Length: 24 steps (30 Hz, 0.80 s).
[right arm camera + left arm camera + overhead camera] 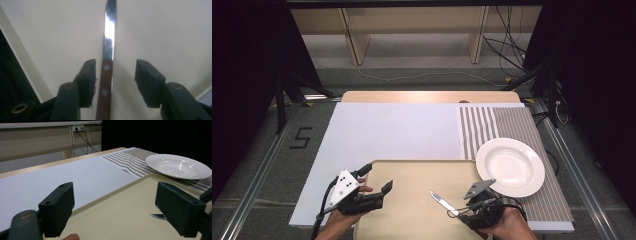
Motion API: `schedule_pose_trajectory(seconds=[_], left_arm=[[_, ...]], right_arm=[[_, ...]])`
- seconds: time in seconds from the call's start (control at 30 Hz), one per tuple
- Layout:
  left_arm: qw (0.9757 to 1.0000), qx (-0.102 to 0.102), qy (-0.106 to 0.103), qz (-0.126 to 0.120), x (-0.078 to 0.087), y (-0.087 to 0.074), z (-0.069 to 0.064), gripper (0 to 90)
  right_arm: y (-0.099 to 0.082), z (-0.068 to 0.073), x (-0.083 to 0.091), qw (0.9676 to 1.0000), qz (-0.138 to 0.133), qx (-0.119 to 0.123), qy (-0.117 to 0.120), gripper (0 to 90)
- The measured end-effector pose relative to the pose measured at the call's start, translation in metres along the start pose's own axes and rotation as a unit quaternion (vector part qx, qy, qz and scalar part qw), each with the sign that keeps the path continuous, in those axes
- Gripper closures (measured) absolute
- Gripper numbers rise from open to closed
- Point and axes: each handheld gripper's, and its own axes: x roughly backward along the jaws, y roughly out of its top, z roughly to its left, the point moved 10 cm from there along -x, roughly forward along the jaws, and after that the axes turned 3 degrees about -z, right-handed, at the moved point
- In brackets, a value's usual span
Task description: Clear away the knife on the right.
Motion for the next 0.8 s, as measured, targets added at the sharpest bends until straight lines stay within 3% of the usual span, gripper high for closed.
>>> schedule_pose_trajectory(seconds=[0.1, 0.23, 0.33, 0.4, 0.6, 0.8], left_arm=[[1.0000, 0.000, 0.000, 0.000, 0.000, 0.000, 0.000, 15.5], [1.0000, -0.001, 0.001, 0.001, 0.000, -0.001, 0.001, 15.4], [1.0000, -0.001, 0.001, 0.002, 0.000, -0.001, 0.001, 15.5], [1.0000, -0.002, 0.001, 0.002, 0.000, -0.001, 0.000, 15.5], [1.0000, 0.000, 0.001, 0.002, 0.000, -0.001, 0.000, 15.5], [1.0000, 0.000, 0.002, 0.001, 0.000, -0.001, 0.000, 15.5]], right_arm=[[0.011, 0.000, 0.003, 0.9989, -0.043, 0.018, -0.009, 53.7], [0.022, 0.006, 0.004, 0.9938, -0.086, 0.069, -0.016, 68.0], [0.022, 0.013, -0.002, 0.9931, -0.081, 0.085, -0.007, 82.9], [0.020, 0.018, -0.007, 0.9927, -0.069, 0.099, -0.002, 88.2], [0.014, 0.021, -0.018, 0.9901, -0.040, 0.135, 0.002, 90.0], [0.007, 0.021, -0.026, 0.9901, -0.016, 0.140, 0.005, 90.0]])
